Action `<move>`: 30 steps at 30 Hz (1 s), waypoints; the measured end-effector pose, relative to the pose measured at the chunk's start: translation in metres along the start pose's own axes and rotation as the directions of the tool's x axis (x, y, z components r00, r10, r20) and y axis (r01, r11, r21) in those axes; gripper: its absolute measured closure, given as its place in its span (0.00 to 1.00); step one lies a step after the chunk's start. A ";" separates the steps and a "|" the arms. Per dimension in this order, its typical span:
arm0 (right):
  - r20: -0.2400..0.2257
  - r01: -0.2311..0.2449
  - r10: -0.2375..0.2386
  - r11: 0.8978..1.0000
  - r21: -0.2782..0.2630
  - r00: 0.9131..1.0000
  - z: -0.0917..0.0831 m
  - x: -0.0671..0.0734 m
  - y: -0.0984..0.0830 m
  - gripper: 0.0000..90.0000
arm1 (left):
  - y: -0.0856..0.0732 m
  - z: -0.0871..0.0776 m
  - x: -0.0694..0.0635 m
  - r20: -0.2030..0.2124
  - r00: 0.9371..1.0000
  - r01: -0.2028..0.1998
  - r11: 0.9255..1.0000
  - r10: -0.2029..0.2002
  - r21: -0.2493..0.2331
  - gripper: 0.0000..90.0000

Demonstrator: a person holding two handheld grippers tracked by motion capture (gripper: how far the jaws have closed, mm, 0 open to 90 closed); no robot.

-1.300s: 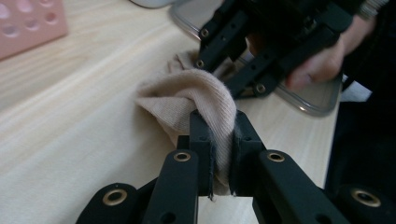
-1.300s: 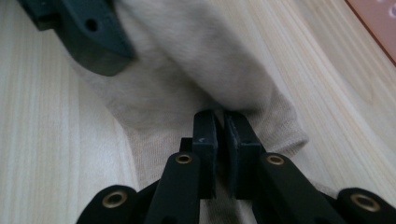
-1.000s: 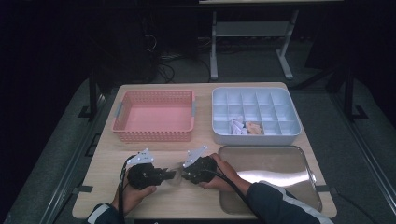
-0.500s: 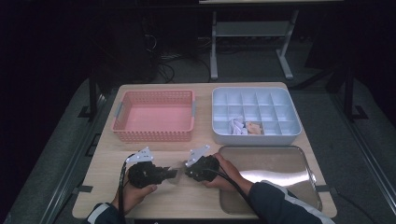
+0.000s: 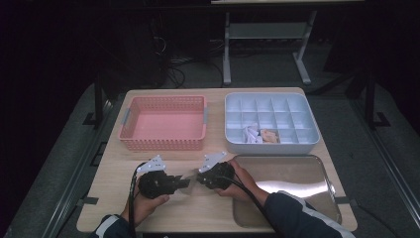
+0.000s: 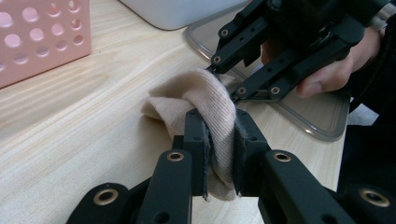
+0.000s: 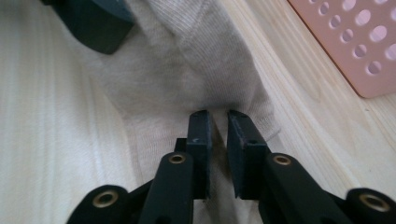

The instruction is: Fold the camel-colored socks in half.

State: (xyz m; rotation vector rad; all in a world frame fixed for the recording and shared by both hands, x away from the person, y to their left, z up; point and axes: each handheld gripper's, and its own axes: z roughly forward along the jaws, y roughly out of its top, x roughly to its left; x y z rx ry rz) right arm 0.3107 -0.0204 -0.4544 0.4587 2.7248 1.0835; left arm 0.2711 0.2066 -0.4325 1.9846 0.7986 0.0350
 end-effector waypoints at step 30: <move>0.045 -0.017 0.013 0.997 0.075 0.999 -0.022 -0.031 -0.026 0.71 | 0.014 0.022 0.000 -0.042 0.999 0.010 1.000 -0.010 -0.004 0.84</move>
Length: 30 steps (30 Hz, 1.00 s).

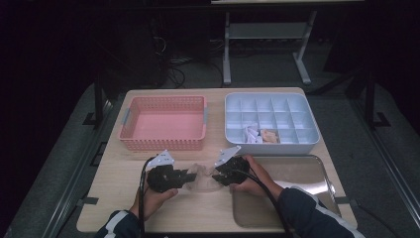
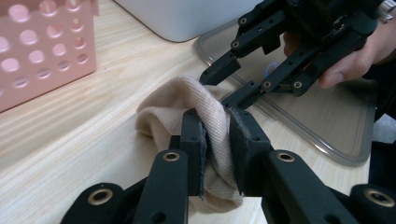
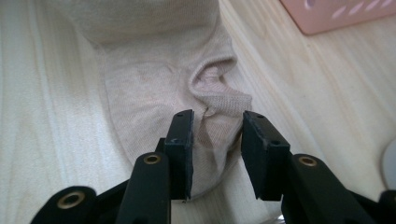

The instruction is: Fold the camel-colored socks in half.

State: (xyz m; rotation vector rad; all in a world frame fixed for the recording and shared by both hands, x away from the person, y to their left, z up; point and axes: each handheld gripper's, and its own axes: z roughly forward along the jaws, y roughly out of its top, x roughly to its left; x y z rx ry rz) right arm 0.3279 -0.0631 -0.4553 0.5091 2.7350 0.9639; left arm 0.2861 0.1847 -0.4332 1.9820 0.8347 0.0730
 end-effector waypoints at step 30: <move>-0.018 -0.049 0.049 0.999 -0.006 0.999 0.003 -0.004 -0.004 0.68 | 0.020 -0.006 -0.009 -0.113 0.990 -0.084 0.996 0.081 -0.020 0.52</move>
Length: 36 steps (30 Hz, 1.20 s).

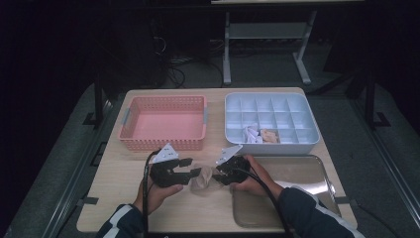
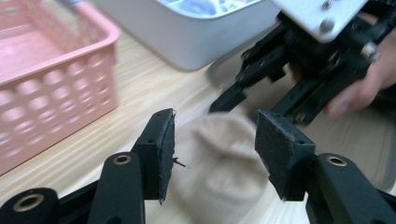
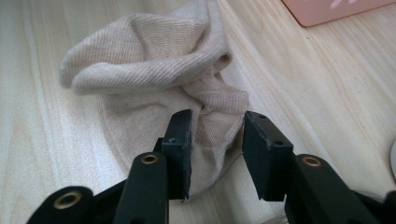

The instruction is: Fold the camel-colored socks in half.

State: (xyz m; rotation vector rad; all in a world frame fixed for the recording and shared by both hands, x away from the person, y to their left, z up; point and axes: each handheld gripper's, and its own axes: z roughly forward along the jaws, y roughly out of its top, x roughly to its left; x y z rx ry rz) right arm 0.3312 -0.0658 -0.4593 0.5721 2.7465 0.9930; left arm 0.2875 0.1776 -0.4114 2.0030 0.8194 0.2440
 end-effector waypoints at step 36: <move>-0.043 0.077 -0.084 0.986 -0.147 0.996 -0.022 0.034 0.036 0.81 | -0.040 0.041 -0.007 0.030 0.999 -0.041 0.989 0.037 0.142 0.66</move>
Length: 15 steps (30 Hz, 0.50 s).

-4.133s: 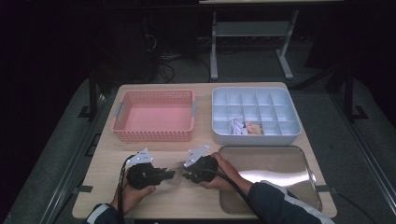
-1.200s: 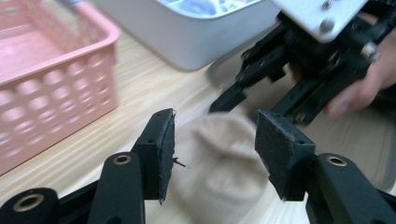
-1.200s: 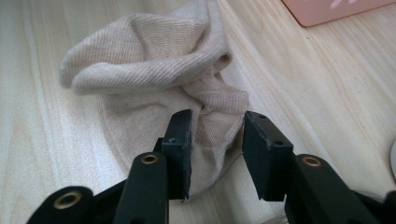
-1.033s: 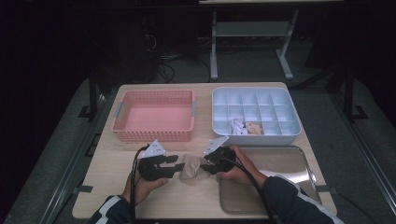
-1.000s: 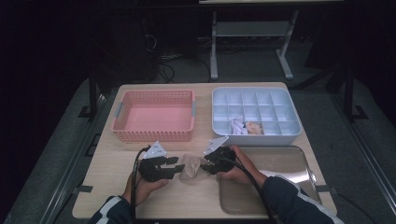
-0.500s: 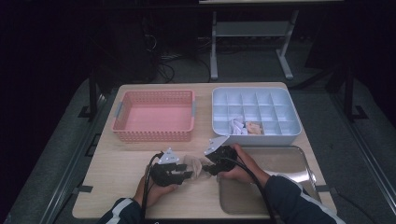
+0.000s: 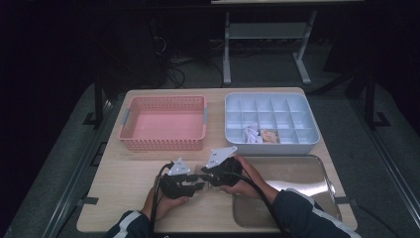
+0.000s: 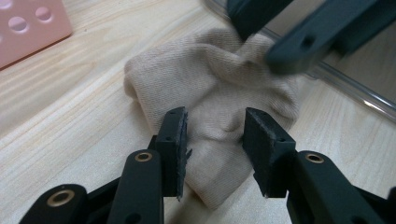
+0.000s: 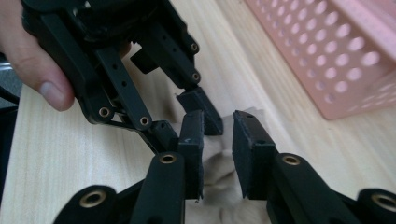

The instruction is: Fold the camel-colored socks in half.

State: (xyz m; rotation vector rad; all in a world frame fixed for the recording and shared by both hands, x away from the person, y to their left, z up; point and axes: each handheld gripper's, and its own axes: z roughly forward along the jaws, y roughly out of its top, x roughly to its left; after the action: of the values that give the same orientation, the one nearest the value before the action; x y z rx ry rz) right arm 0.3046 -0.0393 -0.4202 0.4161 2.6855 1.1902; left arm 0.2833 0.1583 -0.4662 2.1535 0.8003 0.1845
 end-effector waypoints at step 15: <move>0.012 0.020 -0.022 0.983 0.185 1.000 0.015 -0.011 -0.029 0.81 | -0.002 -0.009 0.009 -0.062 0.997 0.046 0.999 -0.046 0.007 0.44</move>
State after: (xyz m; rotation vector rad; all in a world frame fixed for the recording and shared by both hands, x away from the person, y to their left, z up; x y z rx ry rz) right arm 0.3134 -0.0507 -0.4514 0.4191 2.7914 0.9323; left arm 0.2855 0.1708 -0.4629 2.1436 0.8864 0.2250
